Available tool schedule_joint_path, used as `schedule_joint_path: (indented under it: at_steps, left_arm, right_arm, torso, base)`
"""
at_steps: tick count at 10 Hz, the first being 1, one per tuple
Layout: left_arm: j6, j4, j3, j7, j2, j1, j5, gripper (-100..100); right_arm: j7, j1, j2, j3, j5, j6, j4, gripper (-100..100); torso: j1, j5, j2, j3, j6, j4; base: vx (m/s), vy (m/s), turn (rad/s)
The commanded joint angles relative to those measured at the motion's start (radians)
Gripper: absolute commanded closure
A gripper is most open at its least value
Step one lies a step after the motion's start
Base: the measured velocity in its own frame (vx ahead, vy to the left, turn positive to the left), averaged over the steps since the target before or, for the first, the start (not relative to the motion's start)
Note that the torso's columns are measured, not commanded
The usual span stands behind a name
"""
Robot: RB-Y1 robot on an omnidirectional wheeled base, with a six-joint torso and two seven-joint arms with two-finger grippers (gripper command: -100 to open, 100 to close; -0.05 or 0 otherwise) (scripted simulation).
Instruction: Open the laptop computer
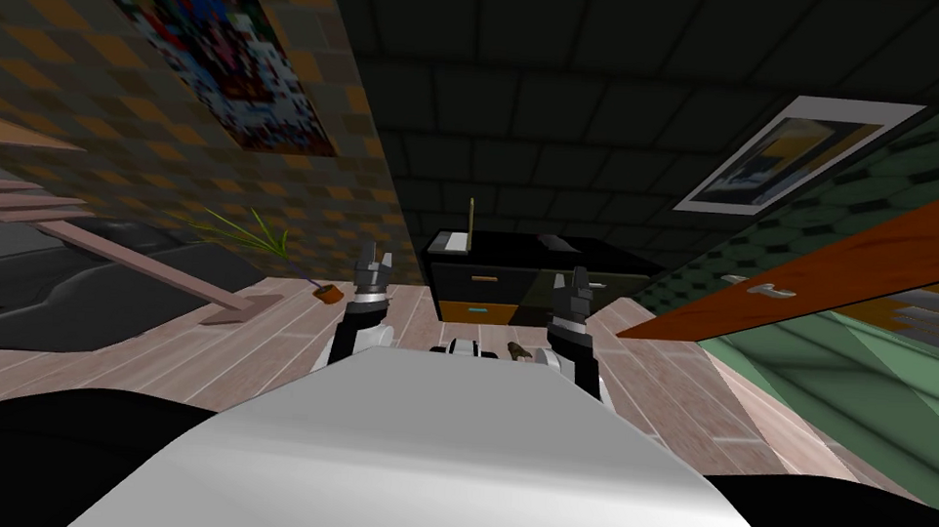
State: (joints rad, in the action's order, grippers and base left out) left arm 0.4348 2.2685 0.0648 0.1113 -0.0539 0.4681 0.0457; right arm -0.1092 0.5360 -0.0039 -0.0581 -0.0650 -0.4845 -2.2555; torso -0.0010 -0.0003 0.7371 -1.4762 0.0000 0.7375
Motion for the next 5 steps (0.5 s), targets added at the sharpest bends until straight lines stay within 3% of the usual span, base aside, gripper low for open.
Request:
schedule_joint_path:
  at_steps: [1,5]
  left_arm:
    - [-0.055,0.021,0.024,-0.010,-0.049,0.006,0.009,-100]
    - [-0.166,0.061,0.075,-0.029,-0.130,0.018,0.029,-100]
  right_arm:
    - [0.000,0.000,0.000,0.000,0.000,0.000,0.000,0]
    - [0.000,0.000,0.000,0.000,0.000,0.000,0.000,0]
  torso:
    - [0.001,0.000,0.000,0.000,0.000,0.000]
    - [0.000,0.000,0.001,0.000,0.000,0.001]
  base:
    - [0.043,-0.055,-0.031]
    - [0.045,-0.076,-0.038]
